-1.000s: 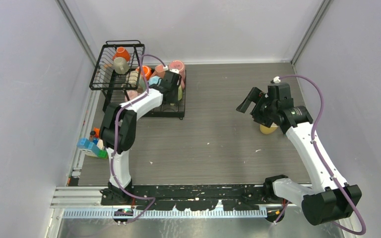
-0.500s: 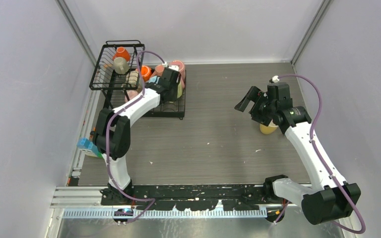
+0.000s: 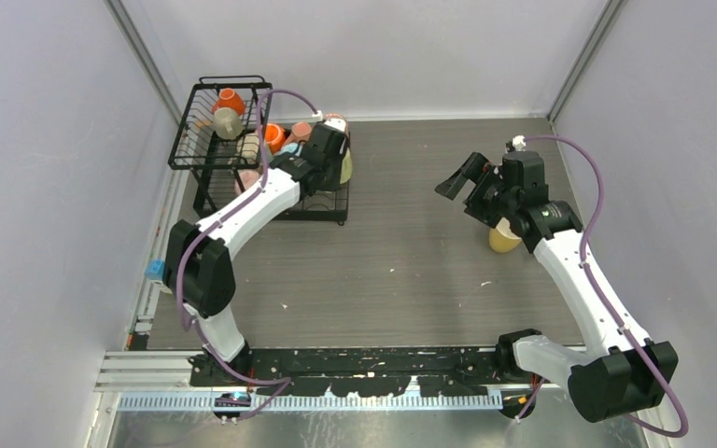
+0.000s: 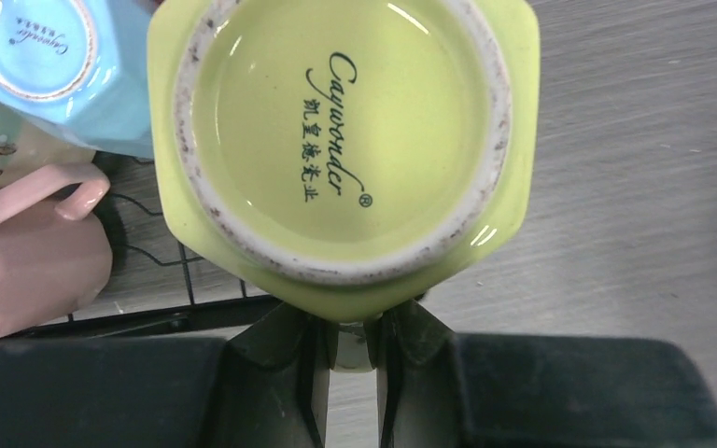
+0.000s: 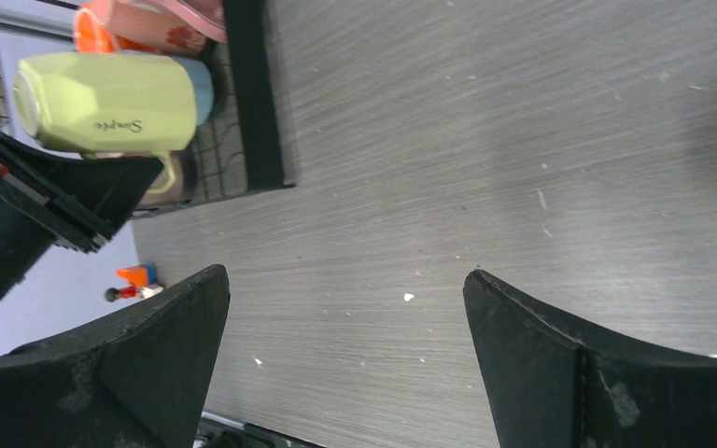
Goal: Unload the cups from the dish rack
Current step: Unload the cup from the dish rack, then place the cup at the center of the board.
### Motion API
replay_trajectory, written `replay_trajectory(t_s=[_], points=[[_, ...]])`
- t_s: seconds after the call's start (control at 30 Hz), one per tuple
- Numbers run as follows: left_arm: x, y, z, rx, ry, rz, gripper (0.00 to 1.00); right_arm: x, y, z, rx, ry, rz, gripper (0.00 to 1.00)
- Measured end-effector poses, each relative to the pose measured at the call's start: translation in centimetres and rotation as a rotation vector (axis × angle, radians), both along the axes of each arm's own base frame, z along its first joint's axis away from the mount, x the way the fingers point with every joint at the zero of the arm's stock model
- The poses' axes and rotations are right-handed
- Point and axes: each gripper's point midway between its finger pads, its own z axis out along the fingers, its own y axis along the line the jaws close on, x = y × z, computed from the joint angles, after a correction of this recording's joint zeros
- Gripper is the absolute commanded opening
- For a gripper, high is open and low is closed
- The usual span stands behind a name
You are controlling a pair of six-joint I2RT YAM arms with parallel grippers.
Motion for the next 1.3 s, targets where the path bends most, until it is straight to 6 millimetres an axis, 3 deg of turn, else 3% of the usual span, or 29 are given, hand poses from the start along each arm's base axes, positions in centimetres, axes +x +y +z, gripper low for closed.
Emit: replay_trajectory(t_s=[0.3,0.53,0.93,1.07,1.3], points=[[-3.8,-4.4,5.7,-0.144,-0.016,-0.107,0.00,1.9,2.5,2.1,0.124,-0.119,0.040,1.00],[-6.9,-7.1,8.9,-0.279,0.004,-0.179,0.00,2.4,4.5,3.4,0.218,-0.190,0.086,1.00],[-11.2,-10.7,12.1,-0.501,0.099,-0.257,0.00,3.1,7.0,7.2,0.404,-0.333,0.148,0.98],[-11.8,-11.4,13.0,-0.566,0.117,-0.264,0.00,3.2,7.8,8.6,0.460,-0.379,0.171,0.96],[-12.1,-12.8,14.4,-0.673,0.141,-0.265,0.00,2.7,8.9,8.8,0.544,-0.400,0.197,0.92]])
